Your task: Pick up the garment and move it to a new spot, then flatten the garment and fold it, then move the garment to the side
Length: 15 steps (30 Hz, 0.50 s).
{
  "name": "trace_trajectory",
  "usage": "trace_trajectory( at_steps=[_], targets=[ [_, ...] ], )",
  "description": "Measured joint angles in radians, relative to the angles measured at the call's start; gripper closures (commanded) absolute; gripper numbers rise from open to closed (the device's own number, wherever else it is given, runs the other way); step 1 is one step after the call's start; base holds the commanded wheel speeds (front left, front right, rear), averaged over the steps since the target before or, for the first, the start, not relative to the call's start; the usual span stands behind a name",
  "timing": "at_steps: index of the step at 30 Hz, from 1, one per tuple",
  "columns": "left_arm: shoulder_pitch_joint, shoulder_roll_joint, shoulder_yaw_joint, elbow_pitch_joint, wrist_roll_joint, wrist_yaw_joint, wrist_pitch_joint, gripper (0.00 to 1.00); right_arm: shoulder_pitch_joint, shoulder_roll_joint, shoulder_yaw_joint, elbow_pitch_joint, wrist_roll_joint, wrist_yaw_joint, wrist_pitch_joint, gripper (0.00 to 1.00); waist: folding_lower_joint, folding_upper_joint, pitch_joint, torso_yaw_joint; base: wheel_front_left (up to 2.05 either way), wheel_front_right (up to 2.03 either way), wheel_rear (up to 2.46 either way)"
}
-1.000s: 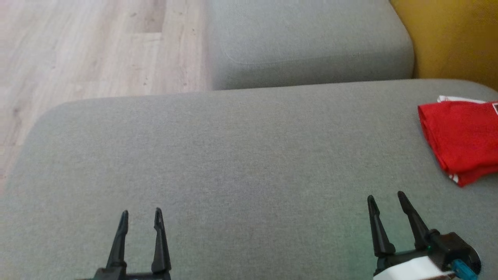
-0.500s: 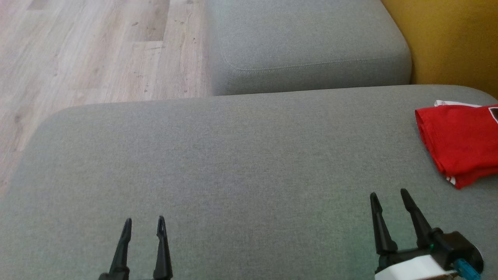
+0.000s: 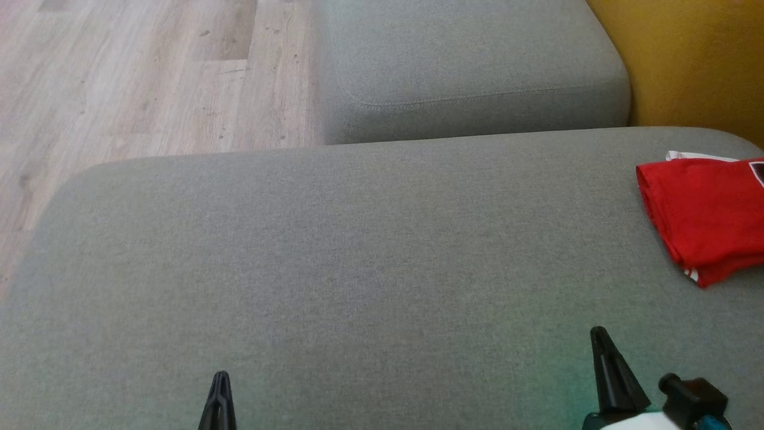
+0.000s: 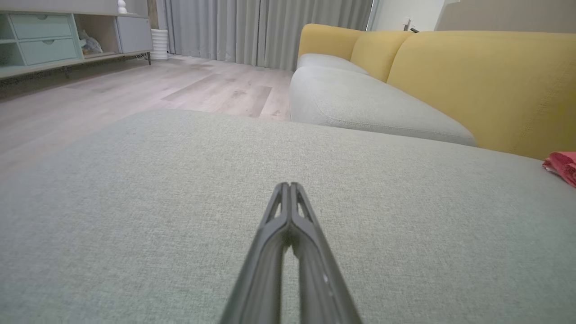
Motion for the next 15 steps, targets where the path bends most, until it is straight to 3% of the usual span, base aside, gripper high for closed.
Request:
trace_trajectory(
  at_steps=[15],
  targets=[
    [-0.038, 0.002, 0.018, 0.015, -0.183, -0.027, 0.035, 1.00, -0.026, -0.001, -0.009, 0.005, 0.188, 0.000, 0.039, 1.00, 0.0000, 0.0000, 0.011, -0.004, 0.00, 0.00, 0.00]
  ],
)
